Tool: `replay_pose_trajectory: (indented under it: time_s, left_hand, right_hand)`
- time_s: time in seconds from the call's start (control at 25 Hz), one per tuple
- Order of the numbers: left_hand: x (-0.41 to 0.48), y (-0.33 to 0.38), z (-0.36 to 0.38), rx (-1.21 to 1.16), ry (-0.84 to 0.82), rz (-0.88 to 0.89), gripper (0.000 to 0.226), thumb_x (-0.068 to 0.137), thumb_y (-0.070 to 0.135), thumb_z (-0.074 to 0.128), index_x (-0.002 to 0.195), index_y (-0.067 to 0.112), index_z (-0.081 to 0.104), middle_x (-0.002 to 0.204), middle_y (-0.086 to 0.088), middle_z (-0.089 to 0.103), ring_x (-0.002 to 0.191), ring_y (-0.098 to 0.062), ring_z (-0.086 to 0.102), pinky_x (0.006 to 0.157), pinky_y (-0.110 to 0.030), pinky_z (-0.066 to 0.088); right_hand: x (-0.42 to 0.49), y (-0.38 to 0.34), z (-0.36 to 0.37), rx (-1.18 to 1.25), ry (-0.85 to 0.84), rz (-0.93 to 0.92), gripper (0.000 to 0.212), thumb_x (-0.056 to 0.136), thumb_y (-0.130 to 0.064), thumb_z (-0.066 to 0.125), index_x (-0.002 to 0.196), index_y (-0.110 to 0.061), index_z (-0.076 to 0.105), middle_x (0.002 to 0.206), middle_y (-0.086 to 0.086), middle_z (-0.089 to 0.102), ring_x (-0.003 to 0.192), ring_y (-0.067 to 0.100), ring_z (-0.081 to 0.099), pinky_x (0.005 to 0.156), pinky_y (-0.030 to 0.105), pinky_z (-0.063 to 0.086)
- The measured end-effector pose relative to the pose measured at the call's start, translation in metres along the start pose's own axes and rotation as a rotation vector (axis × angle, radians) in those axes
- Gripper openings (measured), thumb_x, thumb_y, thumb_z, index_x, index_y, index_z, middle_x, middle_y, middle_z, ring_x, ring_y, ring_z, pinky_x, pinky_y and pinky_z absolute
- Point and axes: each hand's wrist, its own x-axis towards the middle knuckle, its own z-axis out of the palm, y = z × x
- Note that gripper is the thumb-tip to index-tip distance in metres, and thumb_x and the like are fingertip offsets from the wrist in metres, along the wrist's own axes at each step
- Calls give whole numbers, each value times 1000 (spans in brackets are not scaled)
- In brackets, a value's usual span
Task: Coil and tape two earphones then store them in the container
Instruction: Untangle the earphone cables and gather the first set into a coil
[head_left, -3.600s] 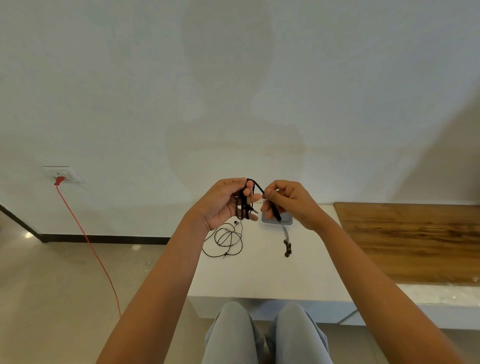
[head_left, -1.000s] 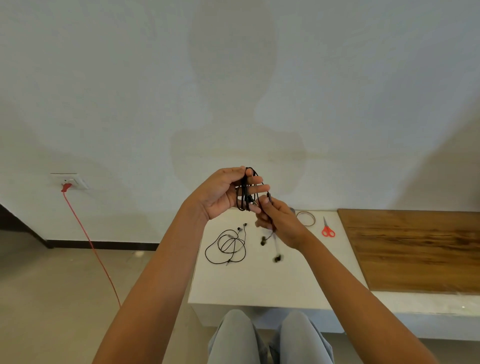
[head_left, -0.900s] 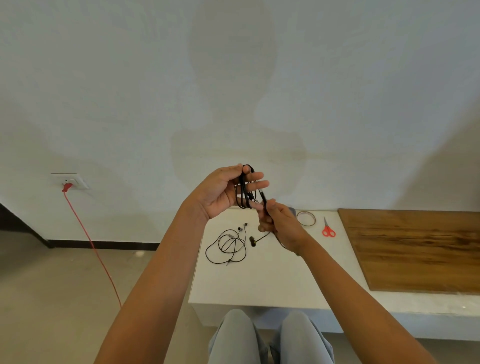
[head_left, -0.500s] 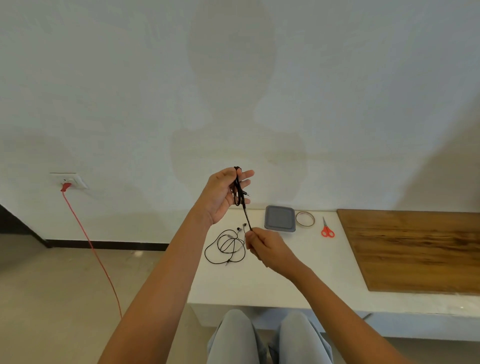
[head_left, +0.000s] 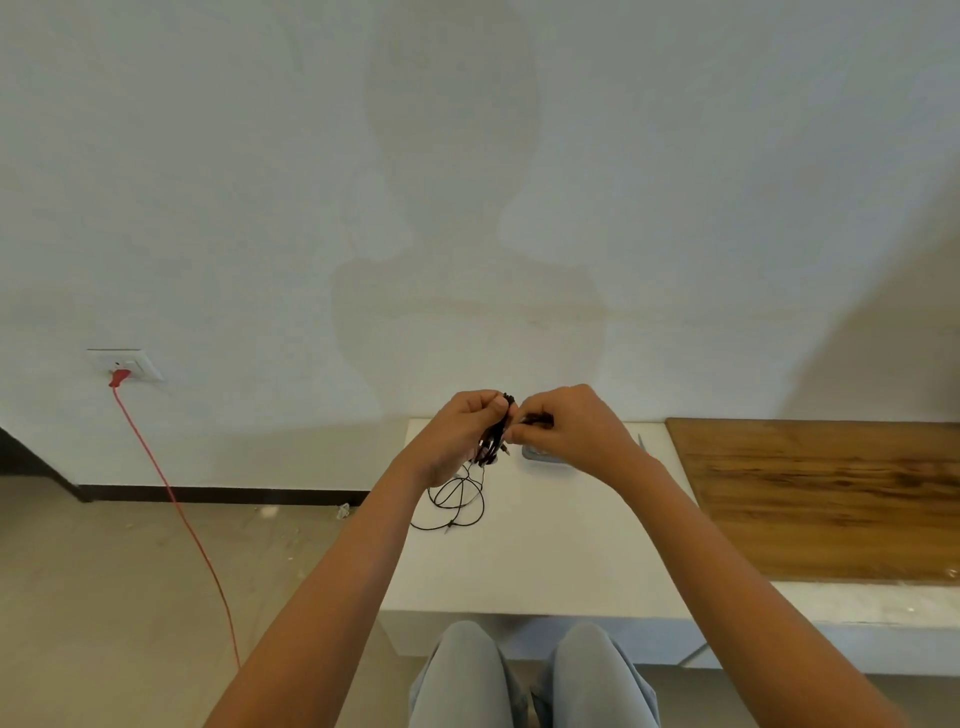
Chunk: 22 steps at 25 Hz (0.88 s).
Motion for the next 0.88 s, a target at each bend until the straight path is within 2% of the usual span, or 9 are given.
replay_pose_trajectory:
  time_s: [0.08,0.2,0.32,0.4,0.44,0.52,0.68,0.76,0.88]
  left_hand:
    - [0,1,0,5,10,-20,30,102,27,43,85,13,64,76,-8,57,73,-24,50,65,-38,45]
    - [-4,4,1,-4,-34,-71,28,103,26,41,94,8,61,79,-6,68,92,-27,69,65,-36,47]
    - [-10,6,6,-29,-97,-121,27,103,26,40,95,10,60,70,1,61,100,-30,70,65,-36,50]
    - [-13,9,10,-95,-116,-136,27,104,22,39,92,9,59,68,1,54,89,-25,72,71,-44,55]
    - [-14,11,11,-158,-126,-141,27,103,20,38,92,8,59,69,-1,51,78,-21,70,77,-52,54]
    - [-16,13,14,-301,-148,-151,25,102,17,39,92,6,60,68,-1,46,58,-12,55,86,-66,49]
    - [-15,14,16,-524,-157,-179,25,101,20,39,89,9,57,63,5,36,45,-4,31,87,-63,50]
    - [-15,13,15,-594,-146,-171,27,102,21,36,85,12,55,60,8,32,42,-3,29,86,-59,52]
    - [-12,11,13,-666,-123,-130,29,103,22,34,83,14,53,58,9,31,41,-2,30,89,-59,50]
  right_hand:
    - [2,3,2,220,36,45,6,74,-24,77,77,-19,76,64,-4,70,54,9,60,58,28,51]
    - [3,5,3,389,104,76,9,70,-15,80,78,-17,75,71,3,73,67,22,68,65,41,56]
    - [7,10,-1,519,74,34,13,72,-9,80,84,-9,75,77,8,73,73,19,69,71,28,56]
    - [12,17,-6,667,33,35,13,76,-5,76,89,-4,73,80,12,71,76,20,68,77,30,57]
    - [14,22,-8,747,1,50,12,78,-5,74,90,-5,72,80,11,70,78,20,67,79,34,56]
    - [15,29,-6,898,-67,98,10,80,-9,72,90,-8,72,80,6,69,79,19,64,82,38,52]
    - [10,31,6,1075,-78,124,15,83,-16,64,95,-9,70,84,3,70,85,18,65,81,31,53]
    - [4,26,12,1133,-46,126,17,88,-12,59,102,-7,68,90,4,72,90,19,67,79,29,55]
    - [-3,18,22,1130,51,153,24,90,-4,59,112,-7,67,98,7,71,94,21,68,81,38,59]
